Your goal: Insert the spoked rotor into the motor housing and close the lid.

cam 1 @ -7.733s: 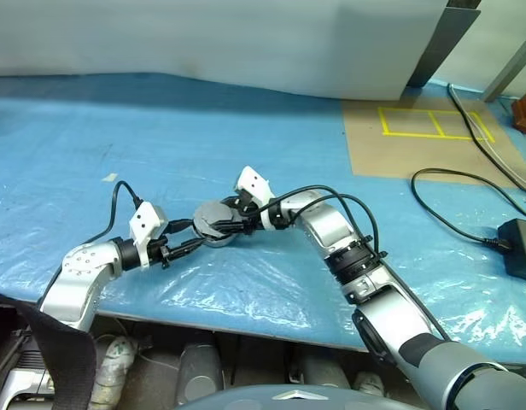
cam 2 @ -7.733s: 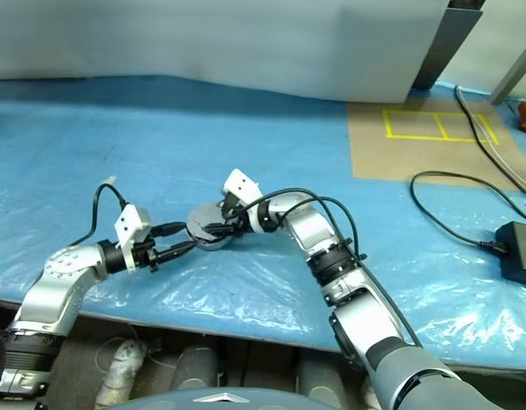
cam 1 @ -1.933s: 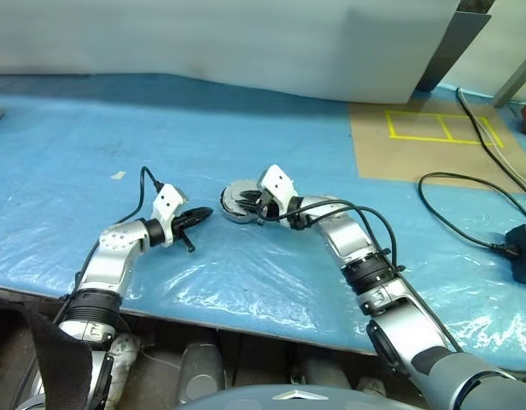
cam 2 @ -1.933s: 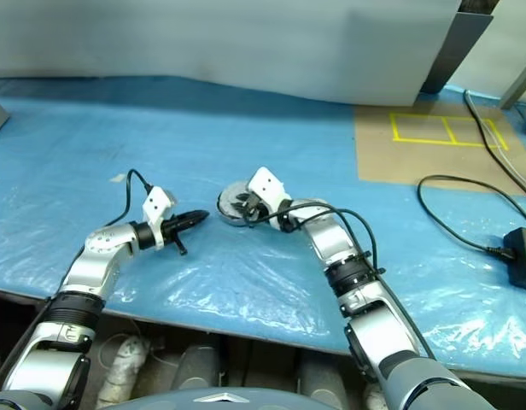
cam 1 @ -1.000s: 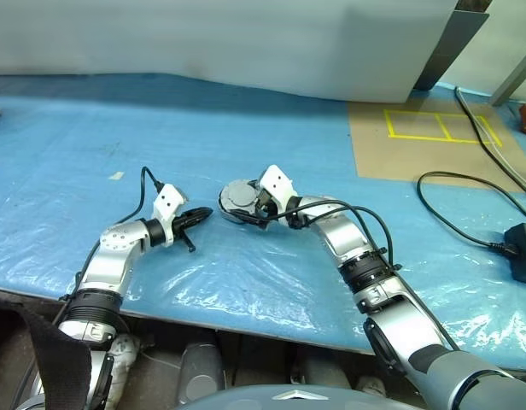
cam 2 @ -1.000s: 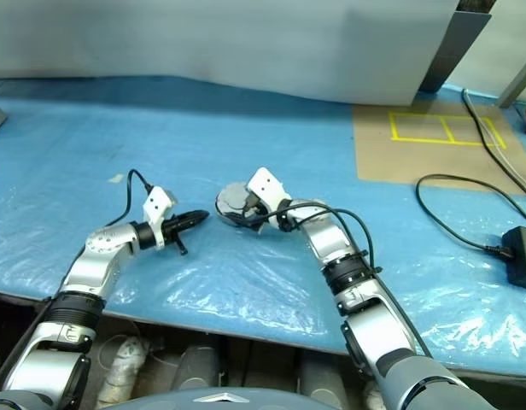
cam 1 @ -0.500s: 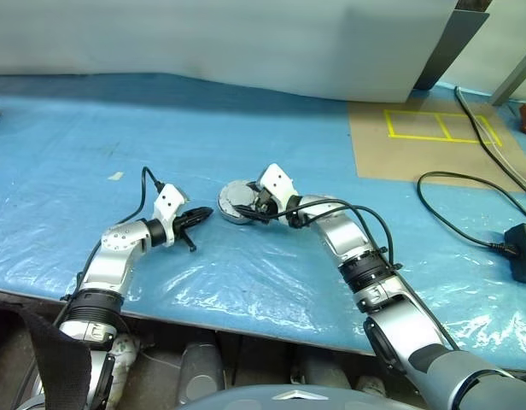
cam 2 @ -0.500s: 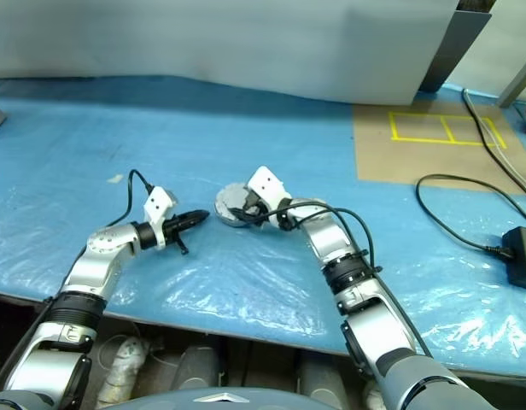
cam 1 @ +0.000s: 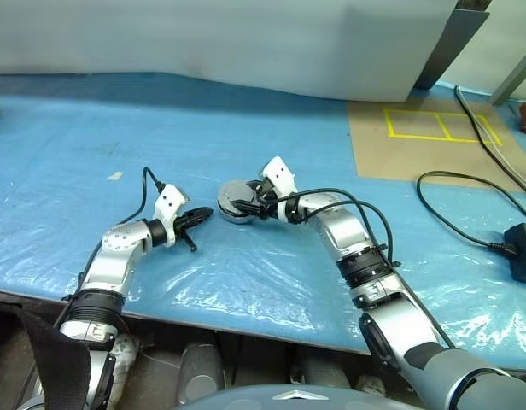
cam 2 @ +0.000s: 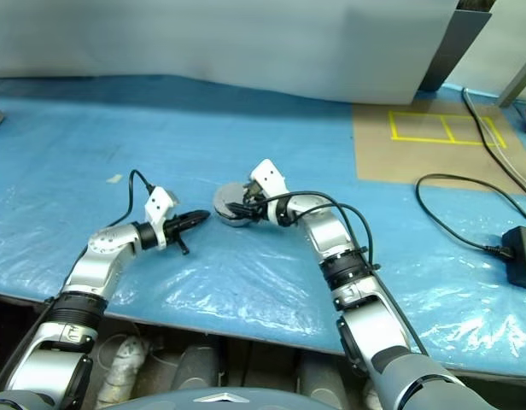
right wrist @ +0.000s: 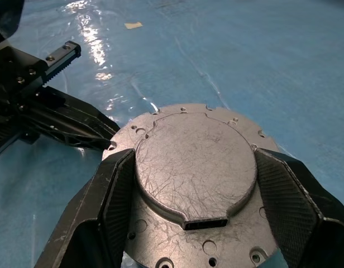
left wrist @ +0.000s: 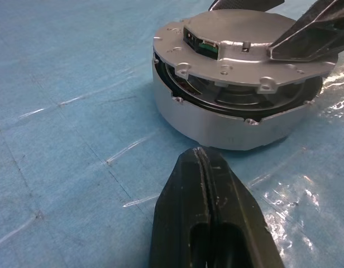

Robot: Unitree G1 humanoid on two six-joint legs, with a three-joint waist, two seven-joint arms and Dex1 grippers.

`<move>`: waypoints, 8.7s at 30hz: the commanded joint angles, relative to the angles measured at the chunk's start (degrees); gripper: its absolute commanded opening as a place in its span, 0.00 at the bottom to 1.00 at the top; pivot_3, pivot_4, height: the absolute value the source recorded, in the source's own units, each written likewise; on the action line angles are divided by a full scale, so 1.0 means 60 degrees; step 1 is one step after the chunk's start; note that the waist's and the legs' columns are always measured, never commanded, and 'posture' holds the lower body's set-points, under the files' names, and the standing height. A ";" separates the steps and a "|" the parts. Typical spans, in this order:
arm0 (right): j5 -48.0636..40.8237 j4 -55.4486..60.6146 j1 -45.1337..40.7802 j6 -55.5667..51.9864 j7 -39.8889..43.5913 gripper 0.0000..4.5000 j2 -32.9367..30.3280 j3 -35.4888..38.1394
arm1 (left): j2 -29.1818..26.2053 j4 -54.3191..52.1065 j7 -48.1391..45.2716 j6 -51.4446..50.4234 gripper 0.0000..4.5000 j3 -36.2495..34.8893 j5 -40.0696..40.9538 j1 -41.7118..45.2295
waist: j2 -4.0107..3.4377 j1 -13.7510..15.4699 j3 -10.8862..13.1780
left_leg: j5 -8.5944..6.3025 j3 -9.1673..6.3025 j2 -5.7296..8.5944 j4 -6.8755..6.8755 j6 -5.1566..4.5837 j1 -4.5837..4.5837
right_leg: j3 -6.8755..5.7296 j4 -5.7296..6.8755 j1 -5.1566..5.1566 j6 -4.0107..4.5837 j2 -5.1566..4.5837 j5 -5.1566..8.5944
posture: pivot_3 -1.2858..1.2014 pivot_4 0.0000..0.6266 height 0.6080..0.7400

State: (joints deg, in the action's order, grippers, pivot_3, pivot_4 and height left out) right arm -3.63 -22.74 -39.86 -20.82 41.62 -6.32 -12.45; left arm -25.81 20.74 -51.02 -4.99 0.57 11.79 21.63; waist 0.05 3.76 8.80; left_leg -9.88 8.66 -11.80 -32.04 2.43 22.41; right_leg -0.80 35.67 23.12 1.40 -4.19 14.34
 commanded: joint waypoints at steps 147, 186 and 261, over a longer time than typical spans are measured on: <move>-0.4959 -0.0165 0.0053 -0.5698 -0.1205 0.99 0.0496 0.4397 | 0.0599 0.0191 0.0528 -0.0079 0.00 -0.0142 0.0186 0.0451 | 0.0004 0.0053 -0.0001 | 0.0002 0.0019 0.0011 0.0122 0.0003 -0.0064 | -0.0002 -0.0102 -0.0055 0.0003 -0.0003 0.0000 | 0.52 0.24 1.00; -0.5239 -0.0199 0.0511 -0.5402 -0.1126 0.57 0.0709 0.3866 | 0.0610 0.0310 0.0581 -0.0004 0.00 -0.0130 0.0087 0.0498 | 0.0004 0.0038 -0.0001 | 0.0002 0.0022 0.0008 0.0118 0.0002 -0.0070 | 0.0000 -0.0083 -0.0050 0.0005 -0.0001 0.0001 | 0.52 0.24 1.00; -1.1684 0.4359 0.1449 -0.9578 -0.4541 0.24 0.0631 0.6418 | 0.0725 -0.4487 0.1033 -0.8717 0.99 -0.2914 0.8642 -0.0778 | -0.0025 0.0292 0.0029 | 0.0003 -0.0014 0.0009 0.0126 0.0008 0.0037 | -0.0064 -0.0133 0.0003 0.0008 0.0003 0.0004 | 0.52 0.24 1.00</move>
State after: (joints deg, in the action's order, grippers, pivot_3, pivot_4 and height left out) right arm -69.24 0.36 -30.40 -79.20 13.89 -2.74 25.81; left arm -21.58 -3.87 -44.03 -57.57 -16.96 62.00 17.16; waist -0.09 5.52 8.98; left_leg -9.86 8.56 -11.75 -31.29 2.47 22.63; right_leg -1.20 34.87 23.12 1.44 -4.18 14.36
